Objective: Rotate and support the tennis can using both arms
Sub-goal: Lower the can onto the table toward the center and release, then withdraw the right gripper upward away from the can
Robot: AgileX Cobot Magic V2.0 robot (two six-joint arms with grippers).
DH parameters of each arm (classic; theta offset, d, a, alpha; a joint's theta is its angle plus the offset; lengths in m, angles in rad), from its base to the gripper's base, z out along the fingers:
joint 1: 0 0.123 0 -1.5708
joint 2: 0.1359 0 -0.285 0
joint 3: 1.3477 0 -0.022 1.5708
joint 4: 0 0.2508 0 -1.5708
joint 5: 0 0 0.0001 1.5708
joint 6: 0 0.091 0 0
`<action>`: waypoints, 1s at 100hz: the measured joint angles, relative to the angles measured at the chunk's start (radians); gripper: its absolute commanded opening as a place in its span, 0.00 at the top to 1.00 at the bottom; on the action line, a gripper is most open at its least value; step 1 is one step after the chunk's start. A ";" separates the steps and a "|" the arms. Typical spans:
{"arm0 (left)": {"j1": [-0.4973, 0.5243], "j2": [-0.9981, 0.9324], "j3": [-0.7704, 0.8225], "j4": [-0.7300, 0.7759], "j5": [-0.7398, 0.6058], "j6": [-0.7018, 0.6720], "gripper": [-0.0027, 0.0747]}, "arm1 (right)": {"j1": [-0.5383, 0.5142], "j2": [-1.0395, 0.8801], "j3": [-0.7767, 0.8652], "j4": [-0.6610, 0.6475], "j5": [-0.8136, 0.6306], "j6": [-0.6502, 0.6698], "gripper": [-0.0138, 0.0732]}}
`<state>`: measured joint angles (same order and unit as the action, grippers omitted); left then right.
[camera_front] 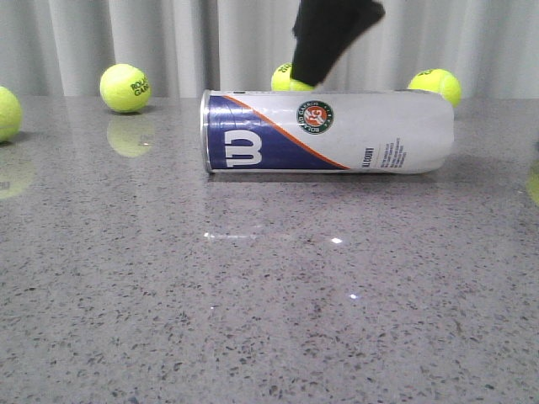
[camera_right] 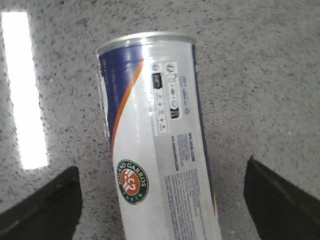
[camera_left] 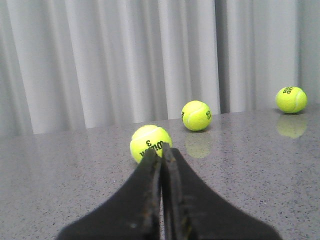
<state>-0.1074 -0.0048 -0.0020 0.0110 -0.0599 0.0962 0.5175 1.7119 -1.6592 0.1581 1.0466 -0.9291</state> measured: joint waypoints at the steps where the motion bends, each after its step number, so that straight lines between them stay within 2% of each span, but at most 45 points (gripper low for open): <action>1: 0.000 0.000 0.000 0.000 0.000 0.000 0.99 | 0.000 -0.004 0.000 0.000 0.000 0.023 0.10; 23: 0.000 0.000 0.000 0.000 0.000 0.000 0.99 | 0.000 -0.125 0.000 -0.036 -0.049 0.343 0.10; 41: 0.000 0.000 0.000 0.000 0.000 0.000 0.99 | -0.018 -0.230 0.000 -0.184 -0.064 0.655 0.10; 55: 0.000 0.000 0.000 0.000 0.000 0.000 0.99 | -0.101 -0.326 0.023 -0.285 -0.081 0.860 0.10; 76: 0.000 0.000 0.000 0.000 0.000 0.000 0.99 | -0.231 -0.512 0.185 -0.313 -0.124 0.923 0.10; 100: 0.000 0.000 0.000 0.000 0.000 0.000 0.99 | -0.282 -0.753 0.493 -0.313 -0.243 0.976 0.10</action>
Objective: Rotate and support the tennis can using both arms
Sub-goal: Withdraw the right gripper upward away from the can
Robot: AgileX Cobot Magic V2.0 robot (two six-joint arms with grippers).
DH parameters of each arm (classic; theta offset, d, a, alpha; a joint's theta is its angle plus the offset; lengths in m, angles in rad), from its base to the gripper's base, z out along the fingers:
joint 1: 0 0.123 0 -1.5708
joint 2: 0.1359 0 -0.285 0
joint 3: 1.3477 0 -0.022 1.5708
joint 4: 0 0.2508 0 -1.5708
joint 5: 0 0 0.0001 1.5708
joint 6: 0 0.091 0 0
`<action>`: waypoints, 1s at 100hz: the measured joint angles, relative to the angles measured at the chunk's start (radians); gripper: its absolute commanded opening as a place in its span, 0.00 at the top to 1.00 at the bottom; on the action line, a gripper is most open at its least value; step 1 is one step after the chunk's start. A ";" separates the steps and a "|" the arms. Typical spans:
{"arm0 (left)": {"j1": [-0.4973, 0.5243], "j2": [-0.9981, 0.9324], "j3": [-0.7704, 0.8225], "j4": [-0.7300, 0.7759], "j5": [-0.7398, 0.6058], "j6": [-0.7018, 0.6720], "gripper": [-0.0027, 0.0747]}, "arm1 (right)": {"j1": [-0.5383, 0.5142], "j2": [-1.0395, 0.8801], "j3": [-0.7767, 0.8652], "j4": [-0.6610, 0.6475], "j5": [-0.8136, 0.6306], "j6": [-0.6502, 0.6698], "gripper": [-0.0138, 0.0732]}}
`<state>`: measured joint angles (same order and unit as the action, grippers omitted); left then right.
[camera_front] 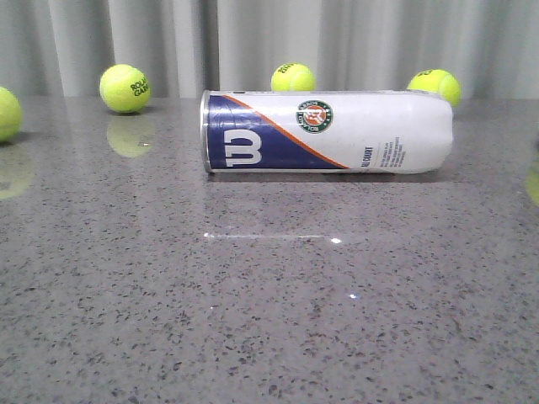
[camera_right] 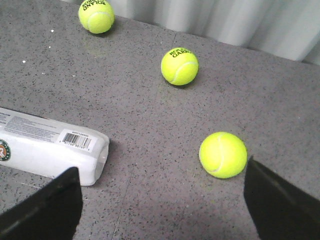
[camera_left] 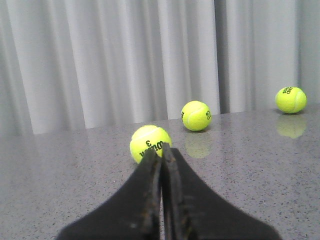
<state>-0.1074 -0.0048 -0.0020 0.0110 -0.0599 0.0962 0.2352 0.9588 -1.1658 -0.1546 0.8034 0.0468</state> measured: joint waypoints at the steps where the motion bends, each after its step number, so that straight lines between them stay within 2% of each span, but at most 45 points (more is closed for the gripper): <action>1: 0.000 0.000 0.000 0.000 0.000 0.000 0.99 | -0.002 -0.008 0.020 0.000 -0.005 0.004 0.10; 29: 0.000 0.000 0.000 0.000 0.000 0.000 0.99 | -0.024 -0.312 0.358 0.000 -0.183 0.059 0.10; 74: 0.000 0.000 0.000 0.000 0.000 0.000 0.99 | -0.024 -0.636 0.618 0.000 -0.203 0.103 0.12; 86: 0.000 0.000 0.000 0.000 0.000 0.000 0.99 | -0.024 -0.648 0.641 0.000 -0.209 0.103 0.25; 100: 0.000 0.000 0.000 0.000 0.000 0.000 0.99 | -0.024 -0.648 0.645 0.000 -0.238 0.103 0.55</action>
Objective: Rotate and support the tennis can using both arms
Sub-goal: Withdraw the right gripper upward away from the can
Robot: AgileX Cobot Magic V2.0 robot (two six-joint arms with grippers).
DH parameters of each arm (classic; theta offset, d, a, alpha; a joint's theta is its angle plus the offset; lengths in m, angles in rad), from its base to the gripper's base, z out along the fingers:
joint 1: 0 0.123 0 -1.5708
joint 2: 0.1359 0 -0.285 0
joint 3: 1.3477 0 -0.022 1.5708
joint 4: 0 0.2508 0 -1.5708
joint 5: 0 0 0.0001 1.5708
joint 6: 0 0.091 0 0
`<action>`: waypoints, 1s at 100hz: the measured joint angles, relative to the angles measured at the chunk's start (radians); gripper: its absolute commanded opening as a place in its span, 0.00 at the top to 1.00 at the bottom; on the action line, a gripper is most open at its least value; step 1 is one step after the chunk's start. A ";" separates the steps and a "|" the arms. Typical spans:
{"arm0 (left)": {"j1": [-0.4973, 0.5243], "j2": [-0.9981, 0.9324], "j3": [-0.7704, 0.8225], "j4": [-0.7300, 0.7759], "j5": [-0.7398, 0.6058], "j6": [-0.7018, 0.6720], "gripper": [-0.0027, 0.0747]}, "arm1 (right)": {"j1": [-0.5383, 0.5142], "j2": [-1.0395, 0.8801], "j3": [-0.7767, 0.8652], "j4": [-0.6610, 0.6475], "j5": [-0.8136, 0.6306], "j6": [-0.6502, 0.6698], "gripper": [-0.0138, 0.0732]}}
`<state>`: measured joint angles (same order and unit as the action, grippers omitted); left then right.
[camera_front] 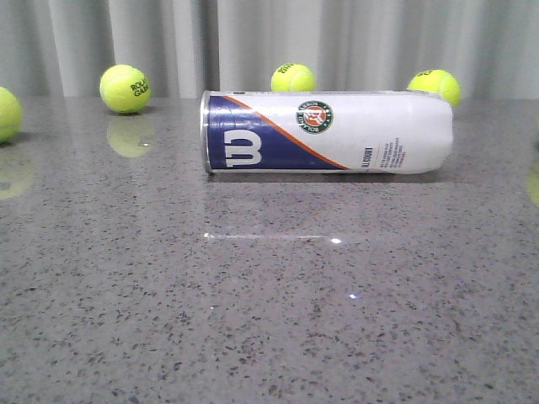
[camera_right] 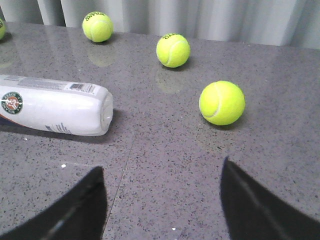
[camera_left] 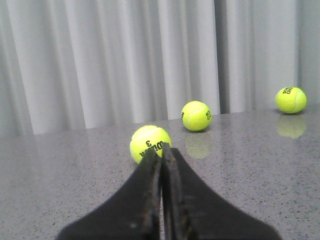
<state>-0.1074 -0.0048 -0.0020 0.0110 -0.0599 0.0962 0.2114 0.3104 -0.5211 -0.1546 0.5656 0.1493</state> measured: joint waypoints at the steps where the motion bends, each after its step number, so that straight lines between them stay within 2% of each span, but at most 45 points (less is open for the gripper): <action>1: 0.000 0.000 0.000 0.000 0.000 0.000 0.99 | 0.000 0.000 0.000 0.000 -0.004 0.000 0.58; 12: 0.000 0.000 0.000 0.000 0.000 0.000 0.99 | 0.000 0.000 0.000 0.000 -0.020 0.002 0.83; 18: 0.000 0.000 0.000 0.000 0.000 0.000 0.99 | 0.000 0.000 0.000 0.000 -0.024 0.002 0.93; 65: 0.000 0.000 -0.009 -0.029 0.009 0.000 0.99 | 0.000 0.000 0.000 0.000 -0.024 0.002 0.92; 78: 0.000 0.000 -0.098 -0.104 0.121 0.000 0.99 | 0.000 0.000 0.000 0.000 -0.024 0.002 0.92; 100: 0.000 0.175 -0.440 -0.164 0.416 -0.002 0.99 | 0.000 0.000 0.001 0.000 -0.024 0.002 0.92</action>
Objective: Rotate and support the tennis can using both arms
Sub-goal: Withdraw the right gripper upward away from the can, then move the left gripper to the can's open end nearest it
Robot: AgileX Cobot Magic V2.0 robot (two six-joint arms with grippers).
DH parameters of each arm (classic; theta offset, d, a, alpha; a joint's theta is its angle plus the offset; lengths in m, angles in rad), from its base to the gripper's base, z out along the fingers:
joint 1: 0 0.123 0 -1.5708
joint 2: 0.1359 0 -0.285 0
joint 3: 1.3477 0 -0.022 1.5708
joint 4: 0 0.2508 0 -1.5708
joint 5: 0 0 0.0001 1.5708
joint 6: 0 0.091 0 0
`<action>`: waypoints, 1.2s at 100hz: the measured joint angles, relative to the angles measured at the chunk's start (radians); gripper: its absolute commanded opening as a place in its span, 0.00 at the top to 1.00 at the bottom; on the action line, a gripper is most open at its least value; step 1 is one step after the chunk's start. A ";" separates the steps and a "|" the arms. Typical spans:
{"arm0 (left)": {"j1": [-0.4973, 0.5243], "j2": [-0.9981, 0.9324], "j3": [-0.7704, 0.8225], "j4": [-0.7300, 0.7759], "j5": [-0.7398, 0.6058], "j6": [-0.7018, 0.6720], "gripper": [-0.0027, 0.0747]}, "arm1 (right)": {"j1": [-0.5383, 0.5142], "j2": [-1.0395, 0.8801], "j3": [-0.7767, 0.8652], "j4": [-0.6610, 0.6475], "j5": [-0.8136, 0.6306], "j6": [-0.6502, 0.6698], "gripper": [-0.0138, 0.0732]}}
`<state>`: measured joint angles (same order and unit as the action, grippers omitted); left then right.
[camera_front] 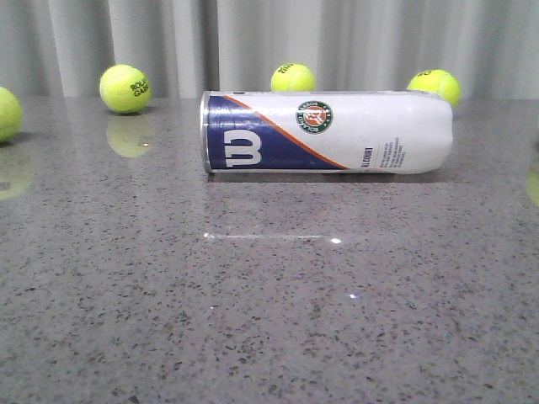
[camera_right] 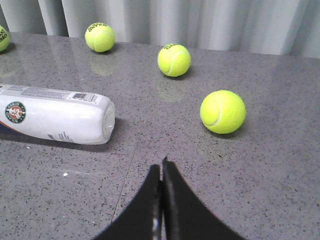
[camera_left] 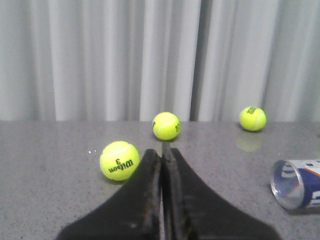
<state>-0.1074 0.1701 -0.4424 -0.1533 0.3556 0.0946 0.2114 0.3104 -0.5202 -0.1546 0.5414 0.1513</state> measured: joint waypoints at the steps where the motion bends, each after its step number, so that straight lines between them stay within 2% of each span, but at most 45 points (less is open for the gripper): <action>1: 0.000 0.009 -0.012 0.000 0.024 0.000 0.99 | 0.000 0.000 0.000 0.000 0.000 0.000 0.92; 22: 0.000 0.286 -0.339 -0.002 0.374 0.000 0.99 | 0.000 0.000 0.000 0.000 0.000 0.000 0.92; 34: 0.000 0.428 -0.461 -0.002 0.506 0.000 0.99 | 0.000 0.000 0.000 0.000 0.000 0.000 0.92; 64: 0.000 0.623 -0.517 -0.018 0.580 0.000 0.97 | 0.000 0.000 0.000 0.000 0.000 0.000 0.92; 74: 0.000 0.669 -0.517 -0.048 0.596 0.002 0.82 | 0.000 0.000 0.000 0.000 0.000 0.000 0.92; 81: 0.000 0.693 -0.517 -0.066 0.609 0.017 0.63 | 0.000 0.000 0.000 0.000 0.000 0.000 0.92; 91: 0.000 0.719 -0.517 -0.084 0.618 0.025 0.31 | 0.000 0.000 0.000 0.000 0.000 0.000 0.92; 98: 0.000 0.733 -0.517 -0.103 0.620 0.026 0.17 | 0.000 0.000 0.000 0.000 0.000 0.000 0.92; 103: 0.000 0.742 -0.517 -0.125 0.620 0.026 0.13 | 0.000 0.000 0.000 0.000 0.000 0.000 0.92; 120: 0.000 0.797 -0.517 -0.283 0.614 0.114 0.14 | 0.000 0.000 0.000 0.000 0.000 0.000 0.92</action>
<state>-0.1074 0.9672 -0.9596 -0.4366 0.9701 0.2085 0.2114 0.3104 -0.5202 -0.1546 0.5414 0.1513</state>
